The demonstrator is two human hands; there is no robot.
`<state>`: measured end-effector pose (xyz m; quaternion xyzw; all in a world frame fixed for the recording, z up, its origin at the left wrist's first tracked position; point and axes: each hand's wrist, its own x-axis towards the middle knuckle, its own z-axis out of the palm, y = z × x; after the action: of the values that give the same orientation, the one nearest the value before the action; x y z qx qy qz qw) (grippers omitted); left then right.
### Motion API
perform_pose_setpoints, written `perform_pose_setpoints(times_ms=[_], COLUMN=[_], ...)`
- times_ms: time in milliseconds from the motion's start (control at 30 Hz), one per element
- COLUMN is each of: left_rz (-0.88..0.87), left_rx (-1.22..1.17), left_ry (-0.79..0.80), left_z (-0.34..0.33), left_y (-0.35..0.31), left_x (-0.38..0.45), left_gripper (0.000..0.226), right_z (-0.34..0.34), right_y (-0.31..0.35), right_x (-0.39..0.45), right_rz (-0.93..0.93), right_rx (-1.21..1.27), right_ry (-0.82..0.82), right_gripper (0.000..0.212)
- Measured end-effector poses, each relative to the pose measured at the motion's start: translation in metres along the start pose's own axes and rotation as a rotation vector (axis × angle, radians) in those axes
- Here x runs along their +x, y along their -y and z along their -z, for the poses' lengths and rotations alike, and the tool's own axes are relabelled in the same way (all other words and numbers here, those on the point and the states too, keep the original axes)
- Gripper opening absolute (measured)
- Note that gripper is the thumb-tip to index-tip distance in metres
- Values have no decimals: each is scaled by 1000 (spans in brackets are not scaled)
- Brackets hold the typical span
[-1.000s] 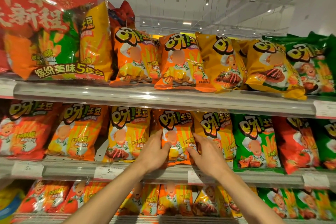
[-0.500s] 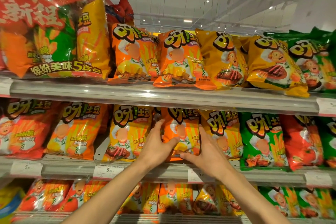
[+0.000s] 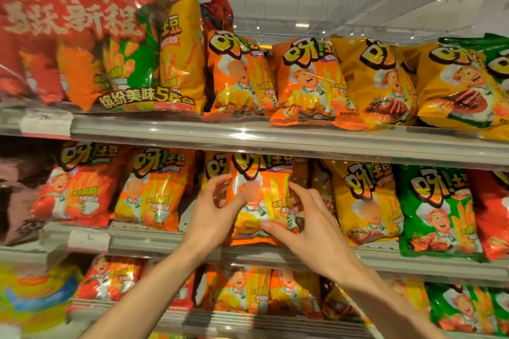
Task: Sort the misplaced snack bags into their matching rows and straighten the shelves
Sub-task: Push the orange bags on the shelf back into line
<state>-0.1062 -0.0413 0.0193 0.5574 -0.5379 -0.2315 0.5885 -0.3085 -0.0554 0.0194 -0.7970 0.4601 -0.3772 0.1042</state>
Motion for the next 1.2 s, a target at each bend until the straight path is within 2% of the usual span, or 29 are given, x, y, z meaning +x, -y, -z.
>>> perform_pose_setpoints(times_ms=[167,300,433,567,700,800,967,1200], left_rz=[24,28,27,25,32,33,18,-13], left_rx=[-60,-34,-32,-1,5,1,0,13], left_ry=[-91,-148,-166,-176,-177,-183,-170,-93], left_z=[48,84,111,128,135,135,125,77], left_y=[11,18,25,38,46,47,48,44], left_x=[-1,-3,-6,-3,0,1,7,17], left_gripper=[59,55,63,50,49,52,51,49], right_z=[-21,-40,-67,-97,-110,-110,-90,-28], right_y=[32,36,22,16,15,16,11,-34], right_x=[11,36,58,72,75,74,69,47], right_rz=[7,-161,-331,-429,-487,-480,-443,-403], right_rx=[90,164,64,112,197,230,227,35], right_ry=[27,3,59,130,112,52,-51,-166], right_gripper=[74,60,78,111,110,121,86,81])
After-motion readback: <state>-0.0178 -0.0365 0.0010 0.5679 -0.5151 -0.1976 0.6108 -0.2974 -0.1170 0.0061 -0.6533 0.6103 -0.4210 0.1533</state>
